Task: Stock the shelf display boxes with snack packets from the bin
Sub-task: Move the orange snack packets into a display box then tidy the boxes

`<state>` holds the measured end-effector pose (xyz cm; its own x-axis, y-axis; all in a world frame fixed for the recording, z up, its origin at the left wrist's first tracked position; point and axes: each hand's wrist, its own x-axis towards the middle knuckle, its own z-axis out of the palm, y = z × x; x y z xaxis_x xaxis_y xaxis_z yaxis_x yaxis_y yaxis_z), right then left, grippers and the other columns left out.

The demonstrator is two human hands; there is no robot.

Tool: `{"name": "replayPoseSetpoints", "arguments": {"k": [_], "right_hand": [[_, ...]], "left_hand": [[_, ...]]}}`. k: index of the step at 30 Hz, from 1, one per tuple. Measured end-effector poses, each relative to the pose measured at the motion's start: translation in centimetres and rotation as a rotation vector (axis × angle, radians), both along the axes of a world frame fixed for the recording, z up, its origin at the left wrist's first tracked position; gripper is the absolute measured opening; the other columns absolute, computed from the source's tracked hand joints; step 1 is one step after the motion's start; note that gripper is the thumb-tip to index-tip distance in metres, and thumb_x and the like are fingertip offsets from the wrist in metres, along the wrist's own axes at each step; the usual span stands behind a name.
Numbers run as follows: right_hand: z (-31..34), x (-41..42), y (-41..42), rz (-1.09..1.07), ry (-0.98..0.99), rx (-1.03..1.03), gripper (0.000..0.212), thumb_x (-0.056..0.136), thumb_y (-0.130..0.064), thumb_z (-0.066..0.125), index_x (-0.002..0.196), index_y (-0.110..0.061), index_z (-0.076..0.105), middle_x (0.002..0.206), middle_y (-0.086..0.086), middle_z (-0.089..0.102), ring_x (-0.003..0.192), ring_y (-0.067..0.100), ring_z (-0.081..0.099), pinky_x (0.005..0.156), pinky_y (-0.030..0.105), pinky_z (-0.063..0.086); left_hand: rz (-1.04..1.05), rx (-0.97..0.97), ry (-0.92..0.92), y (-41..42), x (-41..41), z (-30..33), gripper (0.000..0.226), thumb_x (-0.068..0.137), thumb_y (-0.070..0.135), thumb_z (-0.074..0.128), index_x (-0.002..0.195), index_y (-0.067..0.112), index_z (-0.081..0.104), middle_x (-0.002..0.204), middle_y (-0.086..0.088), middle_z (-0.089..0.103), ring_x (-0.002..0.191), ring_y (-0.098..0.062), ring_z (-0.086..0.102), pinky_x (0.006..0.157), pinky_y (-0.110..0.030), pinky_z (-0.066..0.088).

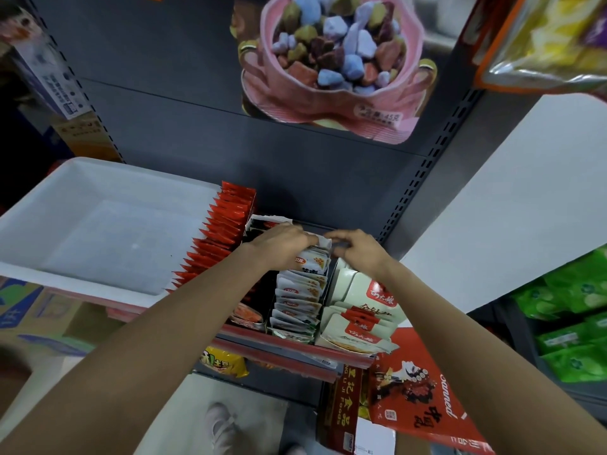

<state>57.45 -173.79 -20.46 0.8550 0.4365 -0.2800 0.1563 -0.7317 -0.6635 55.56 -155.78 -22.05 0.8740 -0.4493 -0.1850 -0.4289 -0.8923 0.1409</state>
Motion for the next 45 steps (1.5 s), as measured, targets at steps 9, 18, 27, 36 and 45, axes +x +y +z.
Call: {"name": "replayPoseSetpoints", "arguments": {"k": [9, 18, 27, 36, 45], "right_hand": [[-0.2, 0.1, 0.1, 0.048, 0.010, -0.028, 0.041, 0.088, -0.011, 0.057, 0.128, -0.019, 0.054, 0.120, -0.003, 0.059, 0.095, 0.009, 0.051, 0.080, 0.021, 0.037], [0.0, -0.1, 0.1, 0.058, 0.008, -0.038, 0.042, 0.087, -0.007, 0.055, 0.128, -0.018, 0.056, 0.115, -0.004, 0.059, 0.098, 0.009, 0.053, 0.079, 0.018, 0.037], [0.2, -0.4, 0.3, 0.051, -0.053, -0.082, 0.042, 0.089, -0.009, 0.050, 0.127, -0.024, 0.058, 0.067, -0.025, 0.051, 0.048, -0.011, 0.044, 0.053, 0.009, 0.028], [0.7, -0.7, 0.5, 0.068, 0.001, -0.126, 0.044, 0.090, -0.019, 0.052, 0.133, -0.031, 0.051, 0.103, -0.002, 0.065, 0.083, 0.010, 0.060, 0.073, 0.023, 0.042], [1.1, -0.6, 0.9, -0.064, -0.004, -0.084, 0.023, 0.086, -0.020, 0.060, 0.103, -0.011, 0.050, 0.087, 0.003, 0.061, 0.080, 0.022, 0.059, 0.067, 0.030, 0.045]], "left_hand": [[-0.065, 0.010, -0.040, 0.1, -0.1, 0.5, 0.055, 0.082, 0.028, 0.069, 0.131, 0.019, 0.048, 0.119, -0.004, 0.059, 0.110, -0.022, 0.053, 0.091, -0.030, 0.036], [-0.096, 0.216, -0.174, -0.8, -0.3, 0.1, 0.048, 0.085, 0.004, 0.056, 0.130, 0.012, 0.041, 0.112, -0.003, 0.062, 0.104, -0.023, 0.055, 0.090, -0.032, 0.034], [-0.030, 0.174, -0.251, -0.4, -1.1, -0.8, 0.057, 0.086, 0.031, 0.064, 0.133, 0.012, 0.038, 0.121, -0.004, 0.060, 0.112, -0.022, 0.052, 0.097, -0.030, 0.030], [0.067, -0.232, -0.056, 0.6, -0.6, -0.7, 0.059, 0.078, 0.013, 0.073, 0.127, 0.020, 0.042, 0.120, 0.000, 0.058, 0.112, -0.017, 0.051, 0.096, -0.030, 0.036], [0.387, -0.445, -0.043, 1.3, -2.6, 0.3, 0.059, 0.082, 0.020, 0.072, 0.136, 0.020, 0.047, 0.124, -0.008, 0.047, 0.106, -0.023, 0.055, 0.097, -0.037, 0.046]]}}
